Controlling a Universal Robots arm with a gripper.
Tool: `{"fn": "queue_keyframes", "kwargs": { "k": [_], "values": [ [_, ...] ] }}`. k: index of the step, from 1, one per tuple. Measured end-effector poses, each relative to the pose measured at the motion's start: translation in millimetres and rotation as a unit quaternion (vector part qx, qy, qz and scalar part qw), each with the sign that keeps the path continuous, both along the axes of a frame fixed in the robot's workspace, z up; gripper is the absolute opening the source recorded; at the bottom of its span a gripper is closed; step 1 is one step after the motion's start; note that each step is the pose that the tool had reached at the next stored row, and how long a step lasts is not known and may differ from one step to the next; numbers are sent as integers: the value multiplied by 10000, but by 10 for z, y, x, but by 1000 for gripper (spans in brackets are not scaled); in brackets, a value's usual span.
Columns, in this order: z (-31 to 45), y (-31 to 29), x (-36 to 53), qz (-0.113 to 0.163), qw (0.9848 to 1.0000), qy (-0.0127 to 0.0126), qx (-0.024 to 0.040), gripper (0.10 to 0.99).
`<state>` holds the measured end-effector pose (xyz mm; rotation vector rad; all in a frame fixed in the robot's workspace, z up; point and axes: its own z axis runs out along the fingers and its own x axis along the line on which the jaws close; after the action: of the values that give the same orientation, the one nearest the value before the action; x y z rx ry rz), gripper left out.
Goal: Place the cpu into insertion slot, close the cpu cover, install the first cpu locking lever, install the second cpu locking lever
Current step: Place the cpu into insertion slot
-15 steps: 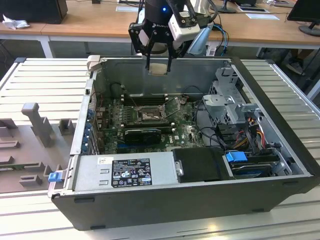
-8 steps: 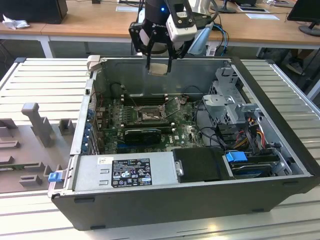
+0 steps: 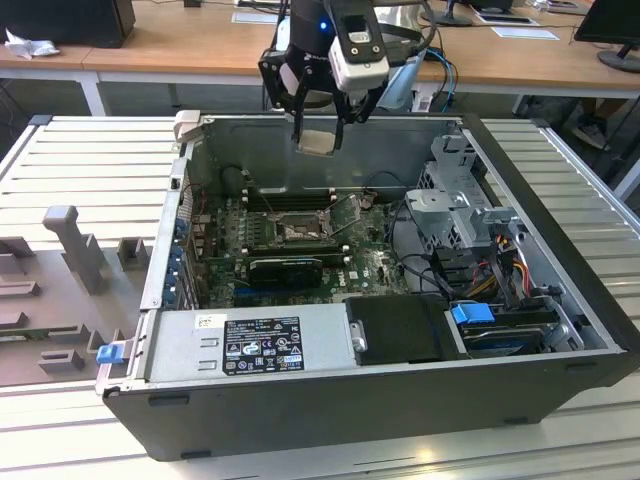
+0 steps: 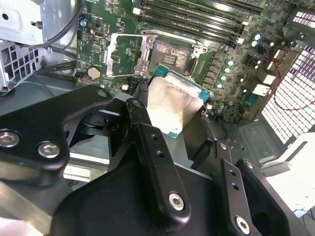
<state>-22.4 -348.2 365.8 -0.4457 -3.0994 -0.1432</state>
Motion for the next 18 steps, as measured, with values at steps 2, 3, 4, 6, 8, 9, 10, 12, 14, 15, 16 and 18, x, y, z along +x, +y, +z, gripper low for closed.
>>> {"fn": "queue_keyframes", "kwargs": {
  "k": [2, 3, 4, 6, 8, 9, 10, 12, 14, 15, 16, 18],
  "values": [
    [-29, 0, 0, -4, 10000, 0, -3, 529],
    [-30, -1, 0, -8, 10000, 0, -4, 529],
    [-31, -1, 0, -21, 10000, 0, -4, 529],
    [-33, -1, 0, -63, 10000, 0, -4, 529],
    [-34, -1, 0, -122, 9999, 0, -3, 529],
    [-34, -1, 0, -150, 9999, 0, -4, 529],
    [-35, -1, 0, -195, 9998, 0, -3, 529],
    [-37, -1, 0, -294, 9996, 0, -3, 529],
    [-38, -1, 0, -372, 9993, 0, -3, 529],
    [-39, 0, 0, -399, 9992, 0, -3, 529],
    [-39, -1, 0, -429, 9991, 0, -3, 529],
    [-39, -1, 0, -475, 9989, 0, -3, 529]
  ]
}}
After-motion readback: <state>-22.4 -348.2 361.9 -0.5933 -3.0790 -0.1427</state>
